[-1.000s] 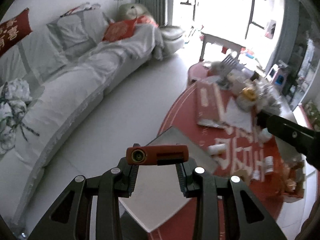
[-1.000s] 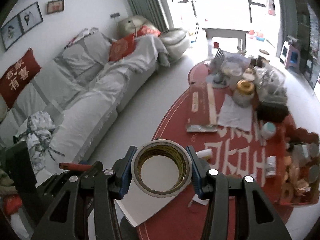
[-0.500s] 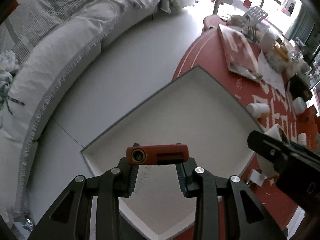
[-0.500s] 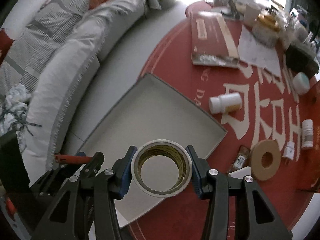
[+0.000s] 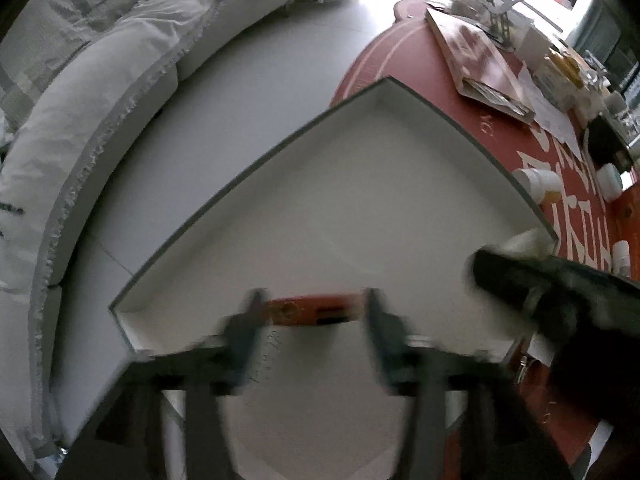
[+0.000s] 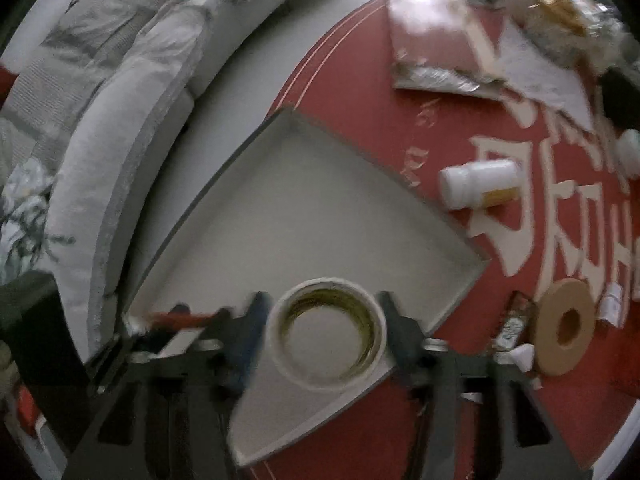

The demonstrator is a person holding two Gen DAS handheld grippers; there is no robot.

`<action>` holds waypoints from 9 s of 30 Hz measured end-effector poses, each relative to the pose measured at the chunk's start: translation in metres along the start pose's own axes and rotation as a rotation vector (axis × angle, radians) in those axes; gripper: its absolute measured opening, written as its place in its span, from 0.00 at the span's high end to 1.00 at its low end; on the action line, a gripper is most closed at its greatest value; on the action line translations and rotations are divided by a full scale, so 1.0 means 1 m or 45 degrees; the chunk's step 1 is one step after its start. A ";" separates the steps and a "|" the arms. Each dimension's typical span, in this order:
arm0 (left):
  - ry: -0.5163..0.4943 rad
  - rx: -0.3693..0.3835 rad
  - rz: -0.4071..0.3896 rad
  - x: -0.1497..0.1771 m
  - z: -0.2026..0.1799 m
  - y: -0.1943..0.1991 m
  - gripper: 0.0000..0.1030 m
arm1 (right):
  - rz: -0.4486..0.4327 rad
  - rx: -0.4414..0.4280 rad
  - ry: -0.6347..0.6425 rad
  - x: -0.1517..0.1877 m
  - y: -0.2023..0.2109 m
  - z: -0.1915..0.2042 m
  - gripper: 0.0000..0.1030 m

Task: Organize rigid objects

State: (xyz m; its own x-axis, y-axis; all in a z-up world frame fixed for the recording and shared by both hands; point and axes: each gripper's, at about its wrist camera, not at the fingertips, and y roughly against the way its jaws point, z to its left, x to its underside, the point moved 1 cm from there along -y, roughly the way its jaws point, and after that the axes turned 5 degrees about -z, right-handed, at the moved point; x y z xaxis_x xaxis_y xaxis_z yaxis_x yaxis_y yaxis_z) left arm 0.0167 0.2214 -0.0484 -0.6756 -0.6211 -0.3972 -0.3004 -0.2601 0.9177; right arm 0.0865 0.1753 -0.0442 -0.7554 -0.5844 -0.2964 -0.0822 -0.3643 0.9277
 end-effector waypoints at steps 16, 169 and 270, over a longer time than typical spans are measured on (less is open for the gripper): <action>0.028 0.014 -0.053 0.003 -0.010 0.006 0.00 | -0.196 0.164 -0.513 -0.023 0.018 -0.153 0.07; -0.163 0.275 -0.214 0.092 -0.077 0.122 0.53 | -0.155 0.187 -0.174 0.187 0.107 -0.117 0.67; -0.080 0.112 -0.150 0.013 -0.031 0.053 0.00 | 0.052 0.182 0.111 0.072 -0.014 -0.105 0.00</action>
State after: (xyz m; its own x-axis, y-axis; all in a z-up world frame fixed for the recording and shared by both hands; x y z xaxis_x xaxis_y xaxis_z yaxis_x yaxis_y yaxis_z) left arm 0.0127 0.1761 -0.0046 -0.6723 -0.5420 -0.5042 -0.4356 -0.2610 0.8615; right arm 0.1012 0.0626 -0.1026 -0.7013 -0.6596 -0.2705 -0.1490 -0.2354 0.9604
